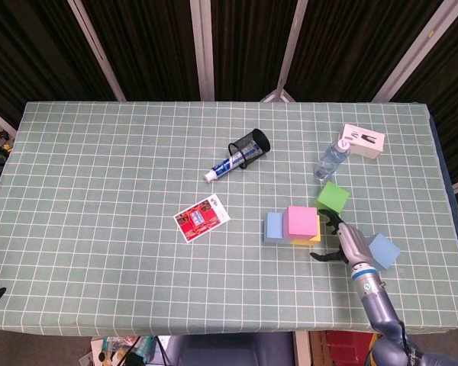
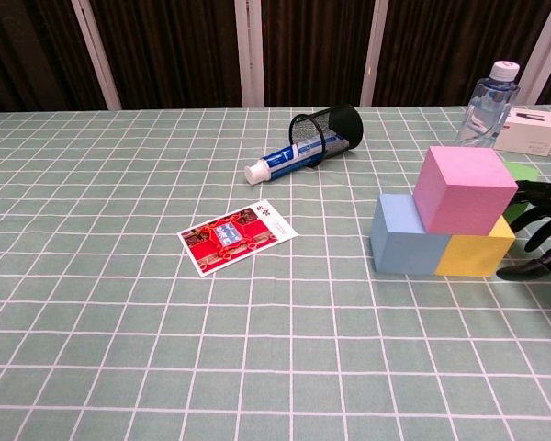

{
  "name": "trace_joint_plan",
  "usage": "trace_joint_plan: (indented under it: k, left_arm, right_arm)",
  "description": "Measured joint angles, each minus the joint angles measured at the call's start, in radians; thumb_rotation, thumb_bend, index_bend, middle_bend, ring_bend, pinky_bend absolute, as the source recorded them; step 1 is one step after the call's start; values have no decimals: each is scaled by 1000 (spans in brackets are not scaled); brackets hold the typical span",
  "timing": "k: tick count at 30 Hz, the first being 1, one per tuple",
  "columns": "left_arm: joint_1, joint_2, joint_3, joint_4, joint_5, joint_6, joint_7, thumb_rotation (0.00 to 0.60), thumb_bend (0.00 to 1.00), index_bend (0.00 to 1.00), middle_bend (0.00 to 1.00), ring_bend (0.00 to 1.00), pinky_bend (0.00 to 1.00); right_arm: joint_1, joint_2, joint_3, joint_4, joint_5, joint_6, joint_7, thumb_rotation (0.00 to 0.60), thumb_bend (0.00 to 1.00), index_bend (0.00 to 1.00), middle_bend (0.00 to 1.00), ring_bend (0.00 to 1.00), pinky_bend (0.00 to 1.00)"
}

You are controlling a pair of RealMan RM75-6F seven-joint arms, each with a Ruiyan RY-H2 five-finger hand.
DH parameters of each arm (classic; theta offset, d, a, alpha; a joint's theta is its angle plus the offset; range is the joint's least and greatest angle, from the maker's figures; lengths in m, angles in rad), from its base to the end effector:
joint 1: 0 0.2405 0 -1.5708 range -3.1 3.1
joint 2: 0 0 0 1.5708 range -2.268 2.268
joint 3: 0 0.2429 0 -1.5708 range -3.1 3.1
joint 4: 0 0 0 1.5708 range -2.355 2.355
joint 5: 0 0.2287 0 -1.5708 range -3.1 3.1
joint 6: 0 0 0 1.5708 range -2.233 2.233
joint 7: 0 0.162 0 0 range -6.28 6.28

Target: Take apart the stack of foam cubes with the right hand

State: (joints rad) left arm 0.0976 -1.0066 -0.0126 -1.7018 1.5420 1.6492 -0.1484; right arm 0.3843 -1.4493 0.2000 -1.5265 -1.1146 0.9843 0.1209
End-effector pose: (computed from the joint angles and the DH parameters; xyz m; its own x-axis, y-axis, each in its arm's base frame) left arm -0.3136 0.1342 0.1780 0.2890 -0.0659 0.9551 0.9537 0.1069 -0.2812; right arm -0.2552 -0.2988 -0.0041 -0.0868 -0.3200 0.9434 -0.9924 0.1110 -0.0537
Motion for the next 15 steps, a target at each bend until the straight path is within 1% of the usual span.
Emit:
trace_joint_plan:
  k: [4, 10, 13, 15]
  left_arm:
    - [-1, -1, 0, -1, -2, -3, 3, 600, 183, 167, 2, 0, 0]
    - [-1, 1, 0, 0, -2, 0, -1, 600, 183, 167, 3, 0, 0]
    - [0, 2, -2, 1, -4, 1, -6, 600, 183, 167, 2, 0, 0]
    - [0, 3, -2, 2, -5, 1, -10, 600, 183, 167, 2, 0, 0]
  right_arm:
    - [17, -22, 12, 2, 18, -4, -16, 600, 101, 224, 202, 275, 282]
    - [44, -58, 34, 14, 41, 7, -50, 600, 102, 247, 227, 289, 277]
    - [52, -65, 42, 15, 50, 12, -63, 600, 102, 287, 292, 301, 277]
    - [55, -71, 46, 17, 57, 21, -72, 600, 101, 346, 373, 303, 277]
